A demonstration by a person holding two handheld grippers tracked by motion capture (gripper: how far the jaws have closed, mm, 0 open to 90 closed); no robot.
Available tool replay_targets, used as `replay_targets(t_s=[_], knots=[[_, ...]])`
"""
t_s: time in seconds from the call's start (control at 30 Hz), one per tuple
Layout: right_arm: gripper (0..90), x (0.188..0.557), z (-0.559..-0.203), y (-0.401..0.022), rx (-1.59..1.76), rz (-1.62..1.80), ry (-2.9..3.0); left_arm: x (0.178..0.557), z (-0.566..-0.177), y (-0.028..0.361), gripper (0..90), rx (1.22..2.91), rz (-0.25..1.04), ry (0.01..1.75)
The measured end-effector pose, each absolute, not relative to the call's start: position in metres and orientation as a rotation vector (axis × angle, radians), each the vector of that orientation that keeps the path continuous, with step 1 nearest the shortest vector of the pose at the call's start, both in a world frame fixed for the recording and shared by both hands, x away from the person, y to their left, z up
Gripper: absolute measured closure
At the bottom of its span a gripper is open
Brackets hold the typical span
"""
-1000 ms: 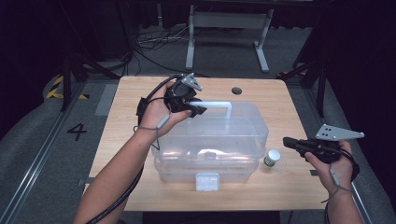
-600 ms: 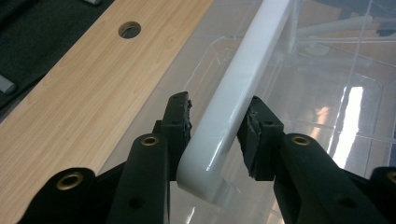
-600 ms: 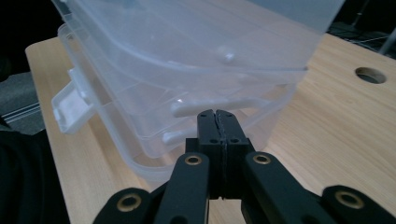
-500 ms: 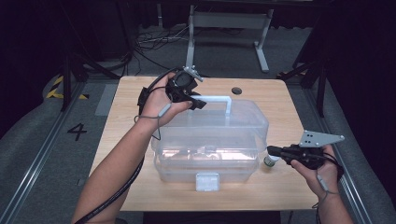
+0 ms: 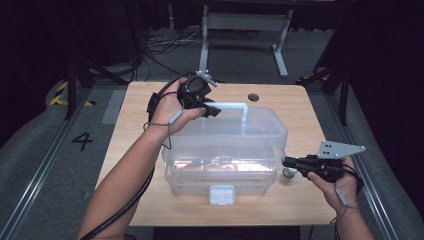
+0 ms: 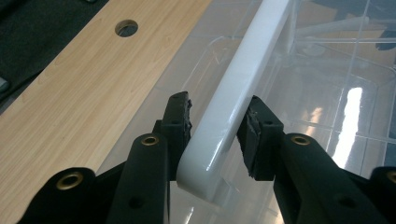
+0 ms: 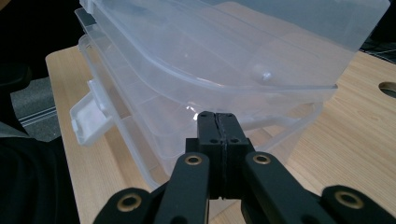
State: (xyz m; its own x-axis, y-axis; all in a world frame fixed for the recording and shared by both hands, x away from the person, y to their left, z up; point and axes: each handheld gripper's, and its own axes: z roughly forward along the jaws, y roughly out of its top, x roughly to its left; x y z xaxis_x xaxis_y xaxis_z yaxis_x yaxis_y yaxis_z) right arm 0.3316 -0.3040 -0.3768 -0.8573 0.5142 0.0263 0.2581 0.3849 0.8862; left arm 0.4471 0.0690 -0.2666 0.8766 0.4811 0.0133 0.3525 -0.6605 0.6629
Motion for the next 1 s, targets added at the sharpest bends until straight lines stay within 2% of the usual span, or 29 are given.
replay_targets(t_s=[0.67, 0.73, 0.77, 0.8, 0.83, 1.0], knots=[[90.0, 0.337, -0.379, -0.301, 0.702, 1.442, 2.405, 0.442, -0.267, 0.071, 66.2, 2.346, 0.25, 0.586], [90.0, 0.338, -0.379, -0.301, 0.705, 1.456, 2.403, 0.442, -0.267, 0.071, 58.1, 2.341, 0.222, 0.566], [90.0, 0.338, -0.379, -0.301, 0.705, 1.456, 2.403, 0.442, -0.267, 0.071, 49.9, 2.341, 0.222, 0.566], [90.0, 0.339, -0.379, -0.301, 0.705, 1.454, 2.41, 0.439, -0.266, 0.068, 49.9, 2.381, 0.252, 0.588], [90.0, 0.34, -0.38, -0.301, 0.703, 1.459, 2.409, 0.437, -0.265, 0.067, 42.7, 2.386, 0.291, 0.582], [90.0, 0.341, -0.379, -0.299, 0.697, 1.464, 2.41, 0.426, -0.255, 0.074, 35.0, 2.327, 0.306, 0.578]])
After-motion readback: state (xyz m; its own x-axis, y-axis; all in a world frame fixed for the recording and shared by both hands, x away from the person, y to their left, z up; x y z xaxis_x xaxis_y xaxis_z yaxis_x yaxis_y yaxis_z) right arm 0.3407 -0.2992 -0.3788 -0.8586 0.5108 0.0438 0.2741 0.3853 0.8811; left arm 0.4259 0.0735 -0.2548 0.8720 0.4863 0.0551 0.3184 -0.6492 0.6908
